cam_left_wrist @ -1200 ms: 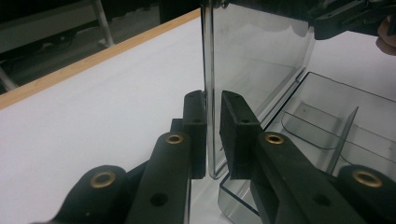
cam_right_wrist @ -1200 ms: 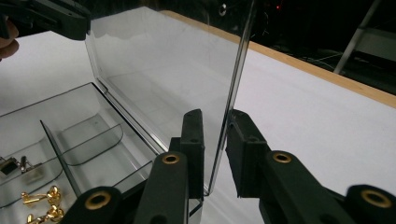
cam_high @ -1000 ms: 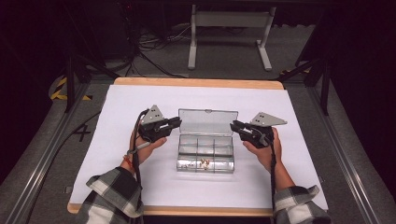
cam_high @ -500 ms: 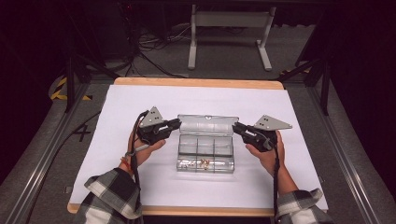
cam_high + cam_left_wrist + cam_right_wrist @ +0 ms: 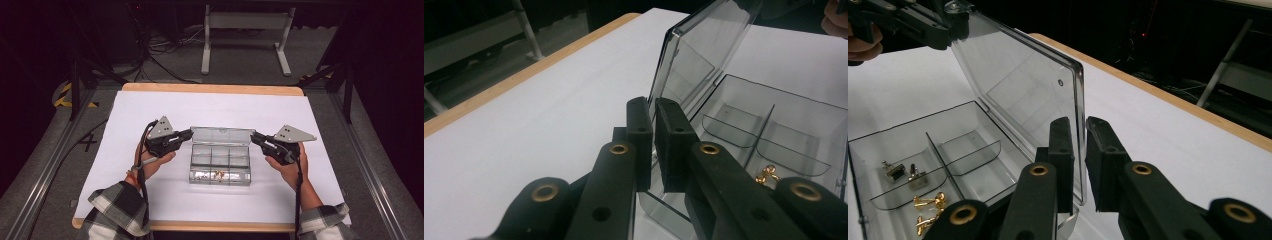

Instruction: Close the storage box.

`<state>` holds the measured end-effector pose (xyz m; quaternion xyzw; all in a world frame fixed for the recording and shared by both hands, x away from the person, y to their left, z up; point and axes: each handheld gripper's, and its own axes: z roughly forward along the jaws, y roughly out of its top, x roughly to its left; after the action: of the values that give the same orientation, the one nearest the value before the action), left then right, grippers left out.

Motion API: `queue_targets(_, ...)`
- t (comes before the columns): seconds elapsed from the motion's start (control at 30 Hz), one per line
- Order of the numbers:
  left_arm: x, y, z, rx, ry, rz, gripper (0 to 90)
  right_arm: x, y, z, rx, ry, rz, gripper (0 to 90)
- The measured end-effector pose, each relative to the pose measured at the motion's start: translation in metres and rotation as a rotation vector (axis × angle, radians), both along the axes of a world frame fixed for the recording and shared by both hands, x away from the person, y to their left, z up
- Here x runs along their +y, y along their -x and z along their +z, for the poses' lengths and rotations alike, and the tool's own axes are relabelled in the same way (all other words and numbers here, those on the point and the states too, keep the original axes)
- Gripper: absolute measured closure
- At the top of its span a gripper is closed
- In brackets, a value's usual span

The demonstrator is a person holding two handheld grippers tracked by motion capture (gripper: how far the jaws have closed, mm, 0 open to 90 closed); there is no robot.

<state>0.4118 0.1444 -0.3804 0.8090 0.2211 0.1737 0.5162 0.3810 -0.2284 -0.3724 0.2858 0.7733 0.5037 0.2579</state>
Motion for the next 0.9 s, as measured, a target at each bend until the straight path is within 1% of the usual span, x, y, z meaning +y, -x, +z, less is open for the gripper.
queue_targets(0.03, 0.000, 0.001, 0.000, 0.004, 0.000, -0.004, 85.1, 0.000, 0.002, 0.000, -0.004, 0.010, 0.005, 82.6)
queue_targets(0.13, 0.000, 0.004, 0.000, -0.002, -0.008, -0.010, 84.5, 0.000, 0.006, 0.000, 0.003, 0.022, 0.009, 82.7)
queue_targets(0.33, 0.001, 0.006, 0.001, -0.009, -0.022, -0.013, 84.2, -0.001, 0.010, 0.000, -0.001, 0.035, 0.015, 82.7)
queue_targets(0.37, 0.001, 0.007, 0.000, -0.006, -0.017, -0.013, 84.2, -0.001, 0.010, -0.001, 0.000, 0.040, 0.017, 82.7)
queue_targets(0.4, 0.001, 0.008, 0.000, -0.006, -0.022, -0.015, 84.1, -0.001, 0.011, -0.001, 0.000, 0.039, 0.019, 82.7)
queue_targets(0.5, 0.001, 0.010, 0.000, -0.003, -0.022, -0.014, 84.0, -0.002, 0.012, -0.001, -0.006, 0.044, 0.020, 83.0)
queue_targets(0.53, 0.001, 0.012, -0.001, 0.000, -0.026, -0.018, 84.0, -0.001, 0.014, -0.002, -0.015, 0.040, 0.024, 83.1)
queue_targets(0.57, 0.002, 0.013, -0.001, -0.002, -0.028, -0.018, 83.6, 0.000, 0.016, -0.002, -0.021, 0.052, 0.020, 84.4)
queue_targets(0.63, 0.004, 0.015, -0.001, 0.001, -0.031, -0.018, 82.7, 0.000, 0.017, -0.002, -0.022, 0.055, 0.025, 84.4)
queue_targets(0.67, 0.005, 0.017, -0.002, 0.008, -0.025, -0.013, 82.8, 0.000, 0.017, -0.002, -0.022, 0.057, 0.026, 84.2)
queue_targets(0.73, 0.007, 0.019, -0.003, 0.007, -0.029, -0.015, 83.4, 0.001, 0.017, -0.002, -0.020, 0.058, 0.026, 83.9)
queue_targets(0.8, 0.011, 0.023, -0.006, 0.017, -0.020, 0.003, 83.5, 0.001, 0.017, -0.003, -0.018, 0.059, 0.026, 83.9)
queue_targets(0.83, 0.013, 0.024, -0.009, 0.033, -0.008, 0.006, 84.3, 0.001, 0.017, -0.003, -0.018, 0.058, 0.026, 84.0)
queue_targets(0.87, 0.014, 0.026, -0.011, 0.043, -0.009, 0.005, 84.9, 0.000, 0.017, -0.003, -0.015, 0.057, 0.027, 83.9)
queue_targets(0.9, 0.014, 0.028, -0.013, 0.044, -0.024, 0.002, 85.7, 0.000, 0.017, -0.003, -0.013, 0.057, 0.028, 83.9)
